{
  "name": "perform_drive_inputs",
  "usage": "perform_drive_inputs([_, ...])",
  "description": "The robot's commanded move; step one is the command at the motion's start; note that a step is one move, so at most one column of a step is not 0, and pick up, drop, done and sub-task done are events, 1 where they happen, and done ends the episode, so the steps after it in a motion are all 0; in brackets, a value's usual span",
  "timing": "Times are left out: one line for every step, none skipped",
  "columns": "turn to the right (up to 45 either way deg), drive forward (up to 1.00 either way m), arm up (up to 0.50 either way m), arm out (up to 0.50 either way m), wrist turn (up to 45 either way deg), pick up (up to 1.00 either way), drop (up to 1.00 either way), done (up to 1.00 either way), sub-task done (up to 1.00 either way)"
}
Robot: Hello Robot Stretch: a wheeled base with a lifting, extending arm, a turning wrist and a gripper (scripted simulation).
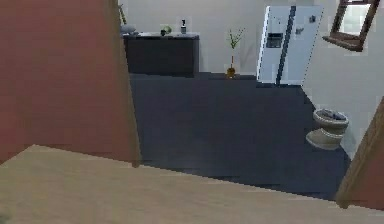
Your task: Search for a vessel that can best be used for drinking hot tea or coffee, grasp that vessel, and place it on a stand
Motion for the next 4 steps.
perform_drive_inputs([0.0, 1.00, 0.00, 0.00, 0.0, 0.00, 0.00, 0.00, 0.00])
perform_drive_inputs([0.0, 1.00, 0.00, 0.00, 0.0, 0.00, 0.00, 0.00, 0.00])
perform_drive_inputs([0.0, 1.00, 0.00, 0.00, 0.0, 0.00, 0.00, 0.00, 0.00])
perform_drive_inputs([0.0, 1.00, 0.00, 0.00, 0.0, 0.00, 0.00, 0.00, 0.00])
